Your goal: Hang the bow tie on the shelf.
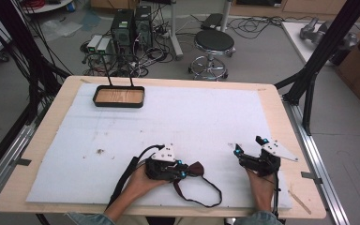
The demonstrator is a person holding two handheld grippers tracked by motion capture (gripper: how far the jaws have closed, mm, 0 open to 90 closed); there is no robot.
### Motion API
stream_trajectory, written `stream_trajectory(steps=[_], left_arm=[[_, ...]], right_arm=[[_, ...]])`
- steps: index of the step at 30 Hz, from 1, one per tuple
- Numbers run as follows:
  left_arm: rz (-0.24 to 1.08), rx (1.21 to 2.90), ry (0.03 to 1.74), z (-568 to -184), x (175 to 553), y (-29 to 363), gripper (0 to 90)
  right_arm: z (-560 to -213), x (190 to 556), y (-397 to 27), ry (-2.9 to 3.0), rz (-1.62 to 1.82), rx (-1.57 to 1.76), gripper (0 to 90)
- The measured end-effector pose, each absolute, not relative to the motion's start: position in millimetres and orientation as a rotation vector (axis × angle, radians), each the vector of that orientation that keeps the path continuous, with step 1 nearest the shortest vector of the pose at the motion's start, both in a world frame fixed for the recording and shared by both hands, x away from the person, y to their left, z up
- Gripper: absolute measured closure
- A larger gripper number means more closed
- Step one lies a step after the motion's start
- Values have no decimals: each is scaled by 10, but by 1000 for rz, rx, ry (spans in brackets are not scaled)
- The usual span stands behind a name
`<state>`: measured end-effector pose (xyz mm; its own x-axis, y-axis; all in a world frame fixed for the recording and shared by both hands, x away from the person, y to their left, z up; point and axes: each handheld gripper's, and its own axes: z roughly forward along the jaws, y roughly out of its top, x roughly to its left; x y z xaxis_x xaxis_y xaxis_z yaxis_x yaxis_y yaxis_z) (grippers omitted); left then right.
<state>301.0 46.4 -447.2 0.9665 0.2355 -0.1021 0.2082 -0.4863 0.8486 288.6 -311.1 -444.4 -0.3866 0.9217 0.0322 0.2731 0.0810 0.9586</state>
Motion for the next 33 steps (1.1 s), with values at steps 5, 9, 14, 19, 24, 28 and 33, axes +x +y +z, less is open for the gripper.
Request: stream_trajectory(steps=[5,9,14,19,24,28,33], left_arm=[[22,2063,325,-4460,3020,494,759],[29,2035,336,-4427,3026,531,759],[59,1995,346,-4330,3047,616,759],[86,1936,373,-4228,3107,746,759],[115,1891,394,-4104,3182,883,759],[149,1846,421,-3995,3243,985,760],[184,1800,446,-3889,3341,1116,760]], right_arm=[[-4444,2886,-3112,1739,1329,1187,100],[-4444,2886,-3112,1739,1329,1187,100],[-4444,2887,-3113,1739,1329,1185,100],[-4444,2887,-3110,1739,1329,1189,99],[-4445,2887,-3110,1739,1329,1188,100],[-4445,2887,-3110,1739,1326,1189,100],[-4445,2887,-3111,1739,1327,1190,99]])
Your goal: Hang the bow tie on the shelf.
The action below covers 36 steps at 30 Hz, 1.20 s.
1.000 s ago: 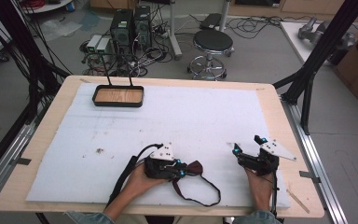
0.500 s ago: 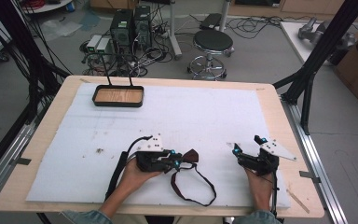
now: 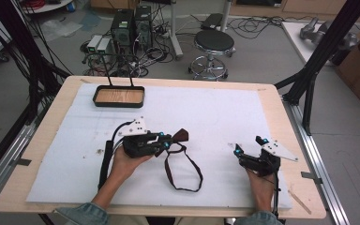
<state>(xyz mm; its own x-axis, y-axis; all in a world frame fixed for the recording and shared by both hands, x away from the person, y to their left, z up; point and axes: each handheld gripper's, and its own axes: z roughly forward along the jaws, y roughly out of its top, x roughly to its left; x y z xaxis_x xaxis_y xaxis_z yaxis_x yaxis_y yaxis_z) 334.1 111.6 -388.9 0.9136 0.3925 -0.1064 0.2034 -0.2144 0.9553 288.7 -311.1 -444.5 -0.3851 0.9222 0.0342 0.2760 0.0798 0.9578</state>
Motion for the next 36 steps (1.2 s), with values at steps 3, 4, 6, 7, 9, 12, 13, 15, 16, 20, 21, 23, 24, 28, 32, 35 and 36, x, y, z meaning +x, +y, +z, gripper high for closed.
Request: stream_trajectory(steps=[3,4,6,7,9,12,13,15,16,20,21,23,24,28,32,35,36], left_arm=[[203,1776,468,-3845,3412,1201,760],[214,1762,479,-3827,3445,1239,760],[230,1748,489,-3797,3492,1292,760],[234,1736,496,-3778,3519,1318,760],[257,1714,510,-3729,3574,1371,760],[284,1681,530,-3643,3662,1442,761],[293,1673,537,-3612,3689,1462,761],[315,1661,547,-3550,3758,1508,761],[320,1657,552,-3530,3779,1519,761],[357,1642,571,-3445,3890,1586,761],[359,1637,577,-3429,3917,1601,761],[373,1628,586,-3400,3962,1633,761],[373,1622,590,-3389,3984,1649,761],[392,1612,610,-3351,4061,1715,761],[412,1608,626,-3308,4131,1772,762],[423,1601,635,-3279,4174,1800,761],[424,1592,635,-3271,4190,1807,761]], right_arm=[[-4445,2887,-3111,1739,1327,1190,100],[-4445,2888,-3111,1739,1327,1190,100],[-4445,2888,-3112,1739,1328,1190,99],[-4445,2887,-3112,1740,1328,1192,99],[-4445,2888,-3113,1740,1328,1192,100],[-4447,2893,-3119,1739,1327,1183,99],[-4447,2893,-3119,1739,1327,1183,100],[-4447,2891,-3118,1739,1329,1188,99],[-4447,2892,-3118,1739,1330,1188,100],[-4447,2893,-3122,1741,1330,1187,100],[-4448,2892,-3121,1741,1331,1188,100],[-4447,2892,-3122,1741,1332,1191,100],[-4447,2892,-3122,1741,1332,1191,100],[-4449,2892,-3124,1740,1336,1194,99],[-4449,2894,-3127,1737,1336,1193,100],[-4450,2892,-3126,1738,1336,1202,100],[-4450,2892,-3126,1738,1336,1202,100]])
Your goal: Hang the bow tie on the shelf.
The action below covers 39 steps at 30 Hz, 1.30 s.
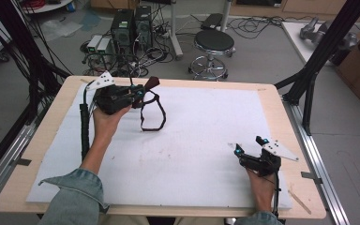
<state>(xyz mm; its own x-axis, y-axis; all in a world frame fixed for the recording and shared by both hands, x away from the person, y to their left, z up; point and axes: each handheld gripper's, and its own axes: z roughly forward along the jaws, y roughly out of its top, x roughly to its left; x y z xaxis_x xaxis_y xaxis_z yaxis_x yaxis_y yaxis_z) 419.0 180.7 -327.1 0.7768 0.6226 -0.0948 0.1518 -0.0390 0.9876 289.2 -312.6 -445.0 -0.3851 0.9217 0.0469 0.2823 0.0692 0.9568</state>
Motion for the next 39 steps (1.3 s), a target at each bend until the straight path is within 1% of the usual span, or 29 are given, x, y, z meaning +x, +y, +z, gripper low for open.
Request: stream_trajectory(steps=[13,21,28,39], left_arm=[[478,1533,656,-3085,4352,1922,762],[509,1525,687,-3016,4430,1945,762],[547,1529,747,-3029,4581,1998,762],[560,1522,804,-3078,4779,2055,761]], right_arm=[[-4453,2895,-3125,1739,1335,1202,99],[-4453,2895,-3126,1740,1335,1203,99],[-4453,2896,-3126,1741,1337,1203,100],[-4454,2903,-3130,1740,1343,1199,99]])
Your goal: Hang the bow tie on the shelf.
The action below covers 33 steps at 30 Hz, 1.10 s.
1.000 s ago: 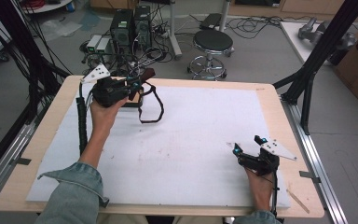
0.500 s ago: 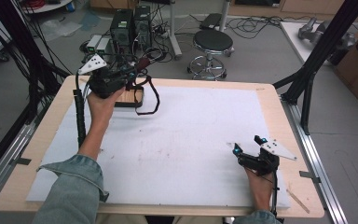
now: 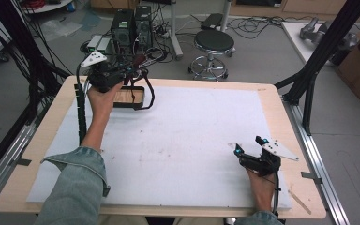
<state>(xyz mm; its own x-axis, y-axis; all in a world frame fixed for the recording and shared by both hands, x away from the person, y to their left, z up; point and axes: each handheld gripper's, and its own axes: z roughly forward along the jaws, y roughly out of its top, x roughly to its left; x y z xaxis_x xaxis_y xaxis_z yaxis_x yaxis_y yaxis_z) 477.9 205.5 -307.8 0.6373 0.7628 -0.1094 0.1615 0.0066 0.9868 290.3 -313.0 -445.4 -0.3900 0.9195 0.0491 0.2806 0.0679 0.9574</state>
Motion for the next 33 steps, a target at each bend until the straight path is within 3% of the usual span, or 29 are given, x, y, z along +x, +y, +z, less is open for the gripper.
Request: stream_trajectory(steps=[33], left_arm=[[678,1565,913,-3081,5145,1933,760]], right_arm=[[-4459,2903,-3133,1749,1348,1203,99]])
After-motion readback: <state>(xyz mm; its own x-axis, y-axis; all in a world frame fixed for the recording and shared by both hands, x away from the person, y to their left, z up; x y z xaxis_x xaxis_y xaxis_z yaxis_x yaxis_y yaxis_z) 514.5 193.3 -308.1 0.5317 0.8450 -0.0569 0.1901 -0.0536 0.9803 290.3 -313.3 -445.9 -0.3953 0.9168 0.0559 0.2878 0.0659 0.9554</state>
